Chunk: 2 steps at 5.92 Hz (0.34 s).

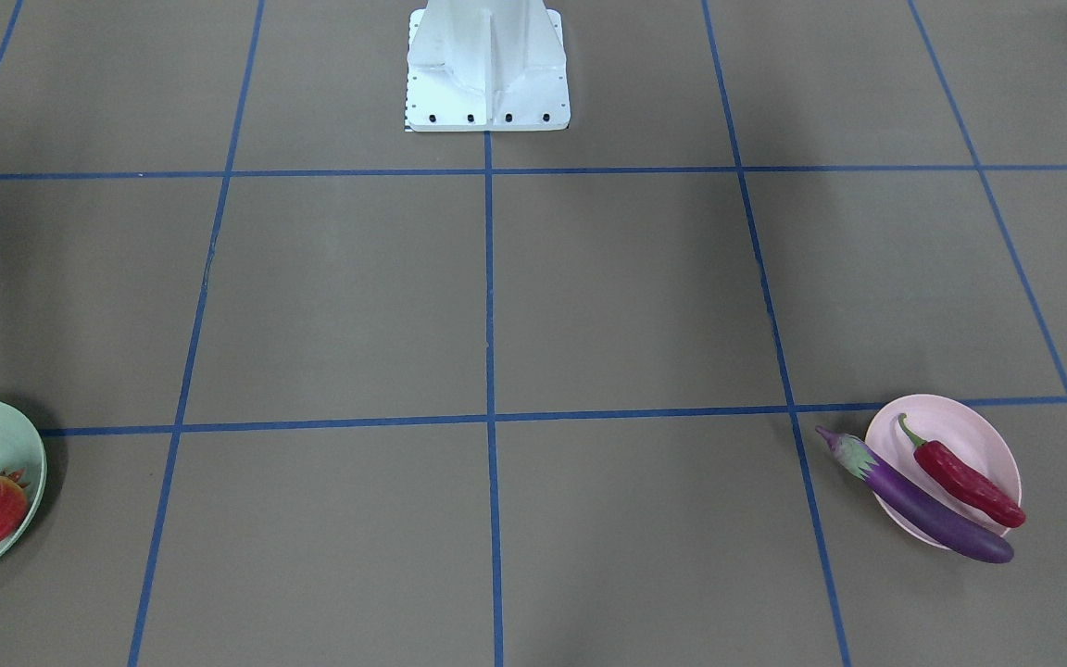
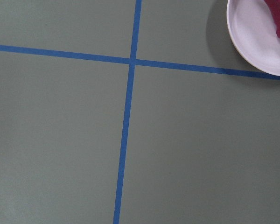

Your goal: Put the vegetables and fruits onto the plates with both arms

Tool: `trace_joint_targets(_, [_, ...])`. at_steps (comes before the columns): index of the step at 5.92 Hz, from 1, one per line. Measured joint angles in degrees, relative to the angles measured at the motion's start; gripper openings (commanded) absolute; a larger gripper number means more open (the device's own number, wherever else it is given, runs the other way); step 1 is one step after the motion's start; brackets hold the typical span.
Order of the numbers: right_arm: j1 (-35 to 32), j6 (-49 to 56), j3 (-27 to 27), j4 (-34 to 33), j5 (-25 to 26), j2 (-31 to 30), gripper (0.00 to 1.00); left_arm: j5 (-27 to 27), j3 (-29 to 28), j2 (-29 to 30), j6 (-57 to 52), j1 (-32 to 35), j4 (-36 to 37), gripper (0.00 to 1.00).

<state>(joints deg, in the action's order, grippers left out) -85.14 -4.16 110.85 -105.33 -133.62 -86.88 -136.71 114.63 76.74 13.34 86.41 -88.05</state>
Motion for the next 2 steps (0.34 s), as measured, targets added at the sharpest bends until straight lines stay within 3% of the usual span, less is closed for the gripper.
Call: trace_joint_targets(2, [-0.31,-0.04,0.65,-0.49,0.31,-0.64,1.0,-0.12,1.65,-0.58,0.01,0.07,0.08,1.0])
